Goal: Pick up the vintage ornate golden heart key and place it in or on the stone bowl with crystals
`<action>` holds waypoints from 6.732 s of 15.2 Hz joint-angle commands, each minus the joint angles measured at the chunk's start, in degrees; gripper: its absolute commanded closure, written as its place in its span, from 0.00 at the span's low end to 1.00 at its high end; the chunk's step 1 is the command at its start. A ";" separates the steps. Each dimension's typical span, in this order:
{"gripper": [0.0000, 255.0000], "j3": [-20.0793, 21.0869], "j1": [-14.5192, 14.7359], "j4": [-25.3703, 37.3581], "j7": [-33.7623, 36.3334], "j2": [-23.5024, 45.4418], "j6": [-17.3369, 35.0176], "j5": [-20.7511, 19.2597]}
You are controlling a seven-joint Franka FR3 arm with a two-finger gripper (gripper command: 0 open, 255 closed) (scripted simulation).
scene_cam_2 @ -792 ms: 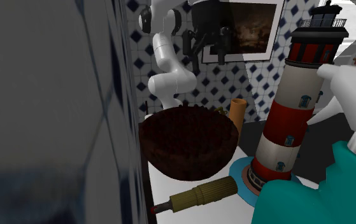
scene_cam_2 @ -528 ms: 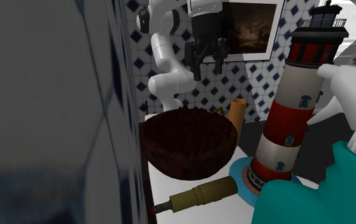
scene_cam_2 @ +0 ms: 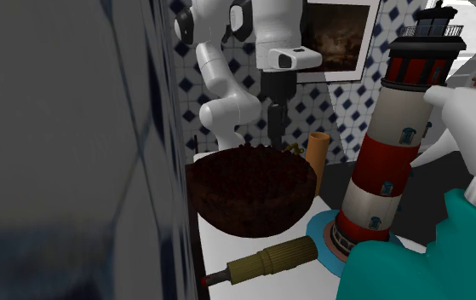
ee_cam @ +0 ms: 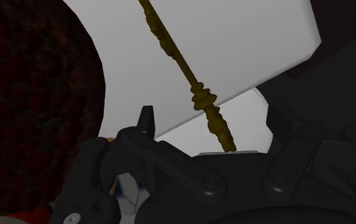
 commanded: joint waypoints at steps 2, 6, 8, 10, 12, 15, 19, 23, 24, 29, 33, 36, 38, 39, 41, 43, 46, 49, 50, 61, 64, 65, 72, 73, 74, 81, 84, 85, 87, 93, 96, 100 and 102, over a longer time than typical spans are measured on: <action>0.00 -0.66 0.36 -2.24 -1.72 0.49 2.68 -0.54; 0.00 -1.05 0.34 -5.23 -1.72 1.30 6.48 -0.75; 0.00 -1.05 0.34 -5.23 -1.72 1.30 6.48 -0.75; 0.00 -1.05 0.34 -5.23 -1.72 1.30 6.48 -0.75; 0.00 -1.05 0.34 -5.23 -1.72 1.30 6.48 -0.75; 1.00 -1.05 0.35 -5.23 -1.72 1.30 6.47 -0.75; 1.00 -0.99 0.38 -5.17 -1.65 1.31 6.43 -0.71; 1.00 -1.13 0.36 -5.01 -1.80 1.54 6.50 -0.75; 1.00 -1.00 0.29 -5.23 -1.75 1.31 6.48 -0.72; 1.00 -0.46 0.42 -1.74 -1.62 0.78 2.46 -0.35; 1.00 -0.08 0.57 1.23 -1.53 0.63 -0.65 -0.07; 1.00 0.17 0.69 3.55 -1.47 0.66 -2.94 0.14; 1.00 0.33 0.77 5.14 -1.43 0.75 -4.44 0.28; 1.00 0.40 0.81 5.95 -1.42 0.81 -5.19 0.34; 1.00 0.55 0.90 7.60 -1.39 0.98 -6.67 0.48; 1.00 0.69 0.98 9.28 -1.36 1.20 -8.13 0.61; 1.00 0.87 1.12 11.87 -1.34 1.61 -10.32 0.81; 1.00 1.04 1.25 14.55 -1.32 2.12 -12.48 1.01; 1.00 1.09 1.30 15.46 -1.31 2.32 -13.20 1.07; 1.00 -1.90 1.50 25.90 -4.80 8.95 -16.91 0.98; 1.00 -5.19 1.45 30.17 -8.43 14.28 -15.81 1.10; 1.00 -6.29 1.43 31.74 -9.68 16.16 -15.52 1.31; 1.00 -13.33 0.89 42.72 -18.29 29.34 -14.09 4.88; 1.00 -13.28 0.84 41.73 -18.26 29.12 -13.29 4.79; 1.00 -13.25 0.81 40.75 -18.23 28.92 -12.50 4.70; 1.00 -13.24 0.64 34.36 -18.18 27.92 -7.02 4.25; 1.00 -13.26 0.61 33.20 -18.20 27.81 -5.96 4.19; 1.00 -13.26 0.61 33.21 -18.20 27.81 -5.97 4.19; 1.00 -13.26 0.61 33.21 -18.20 27.81 -5.97 4.19; 0.00 -13.25 0.61 33.17 -18.18 27.78 -5.96 4.18; 0.00 -13.26 0.61 33.21 -18.20 27.81 -5.97 4.19; 0.00 -13.40 0.68 41.39 -18.51 28.68 -13.36 4.58; 0.00 -13.40 0.68 41.38 -18.50 28.67 -13.36 4.58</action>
